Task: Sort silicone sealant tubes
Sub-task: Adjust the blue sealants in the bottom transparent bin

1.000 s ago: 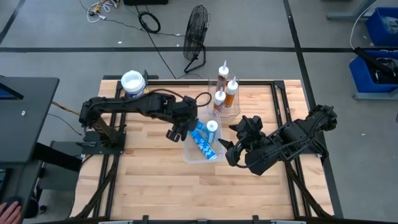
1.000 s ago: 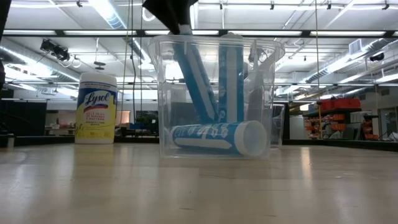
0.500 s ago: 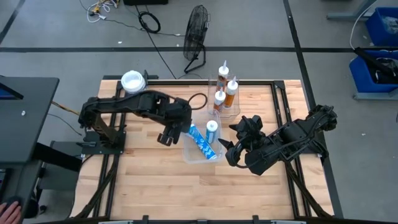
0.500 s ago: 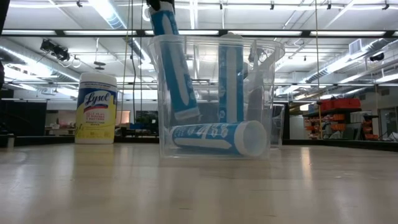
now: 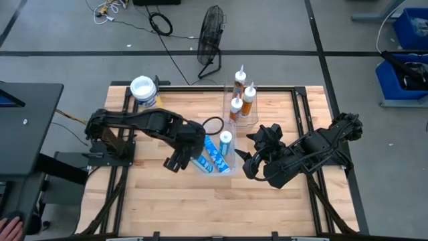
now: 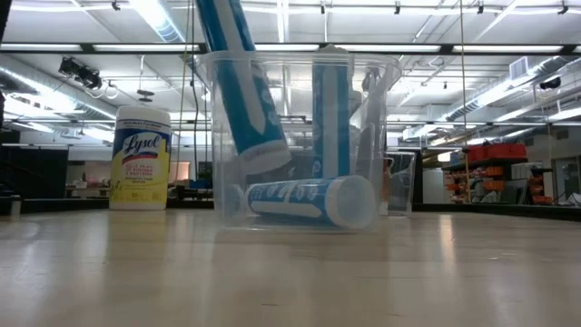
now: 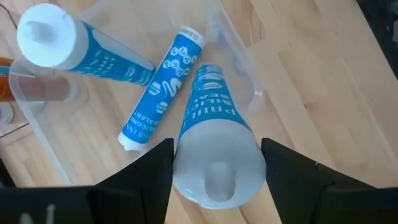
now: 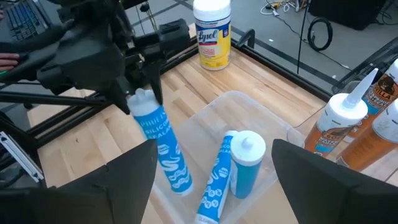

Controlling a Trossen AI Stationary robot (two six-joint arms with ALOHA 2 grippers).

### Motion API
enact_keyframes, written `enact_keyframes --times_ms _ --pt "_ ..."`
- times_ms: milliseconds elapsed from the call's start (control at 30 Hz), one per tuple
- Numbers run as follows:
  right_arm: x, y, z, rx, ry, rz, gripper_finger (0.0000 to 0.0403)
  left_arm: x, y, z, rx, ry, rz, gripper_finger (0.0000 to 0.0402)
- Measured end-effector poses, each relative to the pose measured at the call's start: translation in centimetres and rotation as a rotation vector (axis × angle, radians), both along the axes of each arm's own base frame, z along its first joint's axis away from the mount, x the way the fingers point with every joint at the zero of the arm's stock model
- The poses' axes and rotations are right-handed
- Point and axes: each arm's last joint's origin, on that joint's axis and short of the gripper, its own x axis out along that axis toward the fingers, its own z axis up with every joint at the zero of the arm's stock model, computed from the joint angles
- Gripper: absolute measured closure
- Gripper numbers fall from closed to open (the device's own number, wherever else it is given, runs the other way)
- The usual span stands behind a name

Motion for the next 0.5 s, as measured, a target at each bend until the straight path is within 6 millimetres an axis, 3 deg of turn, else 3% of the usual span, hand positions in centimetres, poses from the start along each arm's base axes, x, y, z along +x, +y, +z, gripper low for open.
enact_keyframes --times_ms 333,500 --pt "0.1 0.1 0.1 0.012 -0.018 0.000 0.0085 2.5 -0.6 -3.2 0.030 0.107 -0.050 0.0180" --pt "0.2 0.1 0.1 0.021 -0.028 -0.004 0.0085 3.0 -0.7 -3.9 0.027 0.128 -0.035 0.0176"
